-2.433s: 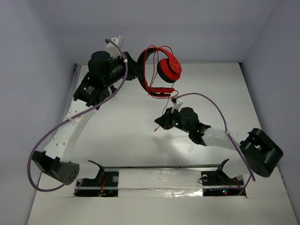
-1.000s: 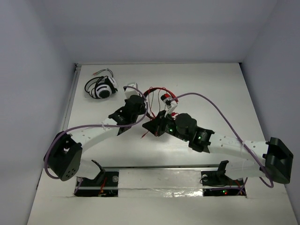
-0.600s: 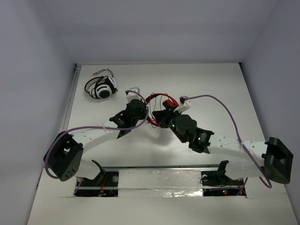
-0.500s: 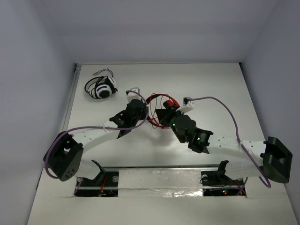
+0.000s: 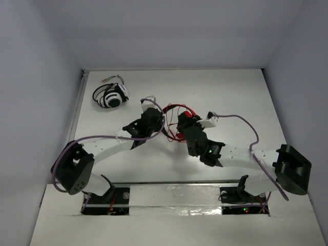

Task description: Wrap the headphones

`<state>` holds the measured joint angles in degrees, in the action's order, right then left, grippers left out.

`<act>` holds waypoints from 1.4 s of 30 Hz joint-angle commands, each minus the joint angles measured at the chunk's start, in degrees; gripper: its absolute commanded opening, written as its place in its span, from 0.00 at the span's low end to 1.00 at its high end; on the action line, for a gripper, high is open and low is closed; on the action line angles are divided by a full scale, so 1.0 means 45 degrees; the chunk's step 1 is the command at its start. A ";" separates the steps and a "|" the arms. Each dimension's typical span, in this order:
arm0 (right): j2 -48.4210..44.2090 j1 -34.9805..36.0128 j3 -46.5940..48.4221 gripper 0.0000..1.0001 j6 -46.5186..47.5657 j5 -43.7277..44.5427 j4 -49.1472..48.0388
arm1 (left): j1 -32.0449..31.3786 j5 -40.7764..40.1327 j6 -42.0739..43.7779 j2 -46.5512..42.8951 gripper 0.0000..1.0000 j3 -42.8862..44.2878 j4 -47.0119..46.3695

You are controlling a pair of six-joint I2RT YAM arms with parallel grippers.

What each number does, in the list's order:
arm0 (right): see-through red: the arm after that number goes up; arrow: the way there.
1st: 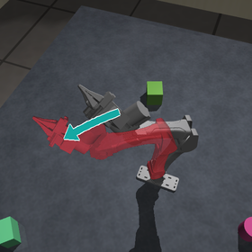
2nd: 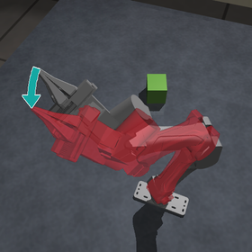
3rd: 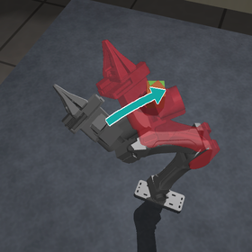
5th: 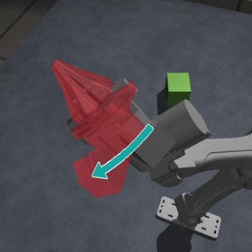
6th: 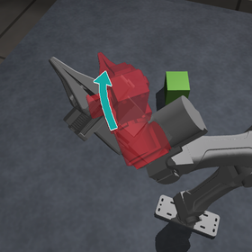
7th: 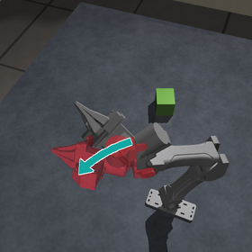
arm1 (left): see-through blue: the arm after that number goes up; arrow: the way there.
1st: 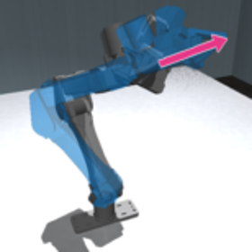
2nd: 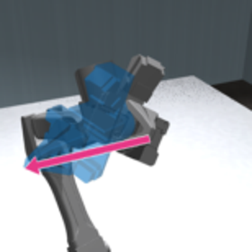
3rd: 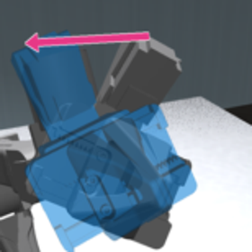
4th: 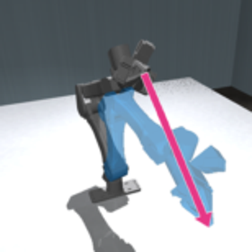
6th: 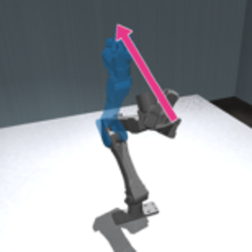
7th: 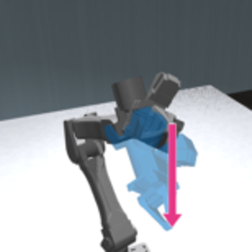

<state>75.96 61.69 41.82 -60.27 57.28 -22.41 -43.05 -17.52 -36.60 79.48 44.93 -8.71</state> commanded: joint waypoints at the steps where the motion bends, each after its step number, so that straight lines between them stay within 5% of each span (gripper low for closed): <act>1: 0.0324 0.0138 0.0335 0.00 -0.0745 0.1978 -0.0917 | -0.0121 -0.0286 -0.0383 0.0285 0.00 0.1128 0.0060; 25: 0.1360 -0.0233 0.0706 0.00 -0.1939 0.3033 0.0487 | -0.0239 -0.0071 -0.0461 0.1400 0.00 0.2263 0.0900; 34: 0.3098 -0.0408 0.1740 0.00 -0.1296 0.1258 0.0957 | -0.0239 -0.0638 -0.0129 0.0873 0.00 0.2145 0.1018; 37: 0.3431 -0.0408 0.2286 0.10 -0.0708 0.0457 0.0995 | -0.0239 -0.0541 -0.0031 0.0814 0.00 0.2262 0.1037; 42: 0.3042 -0.0408 0.2678 0.43 -0.0260 -0.0344 0.1405 | -0.0239 -0.0404 0.0359 0.1008 0.00 0.2924 0.1427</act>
<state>91.77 59.90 50.94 -63.77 57.01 -17.15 -43.90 -19.29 -35.55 86.91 53.19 -0.25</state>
